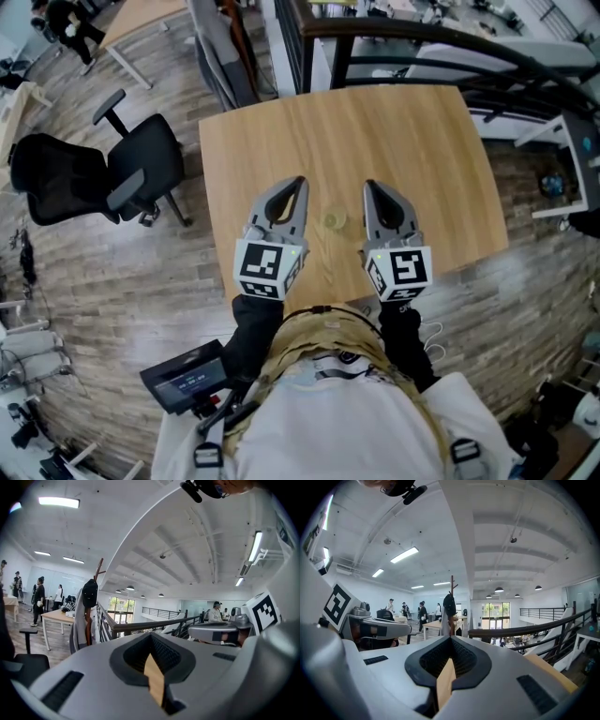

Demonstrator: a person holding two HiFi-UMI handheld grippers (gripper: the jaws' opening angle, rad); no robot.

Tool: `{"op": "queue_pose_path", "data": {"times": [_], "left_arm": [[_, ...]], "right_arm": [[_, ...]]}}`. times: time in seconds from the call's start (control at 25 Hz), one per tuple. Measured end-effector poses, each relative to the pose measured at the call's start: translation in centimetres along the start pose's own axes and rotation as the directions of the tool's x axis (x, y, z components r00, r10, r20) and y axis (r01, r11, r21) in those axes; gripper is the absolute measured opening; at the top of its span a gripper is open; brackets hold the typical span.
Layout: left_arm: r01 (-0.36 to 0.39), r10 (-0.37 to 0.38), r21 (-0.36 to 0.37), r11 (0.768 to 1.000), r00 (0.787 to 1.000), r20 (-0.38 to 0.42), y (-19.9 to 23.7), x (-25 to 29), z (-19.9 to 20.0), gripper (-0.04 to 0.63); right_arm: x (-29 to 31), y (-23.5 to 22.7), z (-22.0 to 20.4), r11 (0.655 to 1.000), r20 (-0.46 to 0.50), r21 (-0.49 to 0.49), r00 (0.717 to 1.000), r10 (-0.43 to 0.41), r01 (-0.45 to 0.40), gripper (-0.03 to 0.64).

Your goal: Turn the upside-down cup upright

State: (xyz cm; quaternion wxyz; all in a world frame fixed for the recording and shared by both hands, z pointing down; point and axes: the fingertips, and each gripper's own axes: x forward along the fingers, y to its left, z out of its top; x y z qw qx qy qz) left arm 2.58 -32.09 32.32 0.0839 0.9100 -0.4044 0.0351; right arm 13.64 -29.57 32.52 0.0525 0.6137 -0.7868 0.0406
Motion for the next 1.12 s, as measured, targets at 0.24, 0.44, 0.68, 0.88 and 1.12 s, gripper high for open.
{"op": "queue_pose_path", "data": {"times": [0.24,0.44,0.68,0.88,1.12], "left_arm": [[0.000,0.000,0.010,1.000,1.000,0.012,-0.5,0.0,0.5,0.002],[-0.016,0.016,0.010,1.000,1.000,0.018,0.1,-0.3,0.8,0.001],[-0.004,0.004,0.009,1.000,1.000,0.013,0.1,-0.4,0.7,0.001],[-0.008,0.008,0.005,1.000,1.000,0.010,0.4,-0.8,0.6,0.000],[-0.008,0.008,-0.001,1.000,1.000,0.003,0.5,-1.0,0.2,0.000]], "right_arm": [[-0.2,-0.1,0.8,1.000,0.020,-0.009,1.000,-0.005,0.005,0.020],[0.0,0.2,1.3,1.000,0.025,-0.011,1.000,-0.002,0.003,0.020],[0.1,0.6,1.6,1.000,0.027,-0.016,1.000,0.009,-0.009,0.020],[0.1,1.0,1.5,1.000,0.023,-0.016,1.000,0.015,-0.015,0.020],[0.1,1.6,1.6,1.000,0.033,-0.006,0.999,0.026,-0.026,0.020]]}}
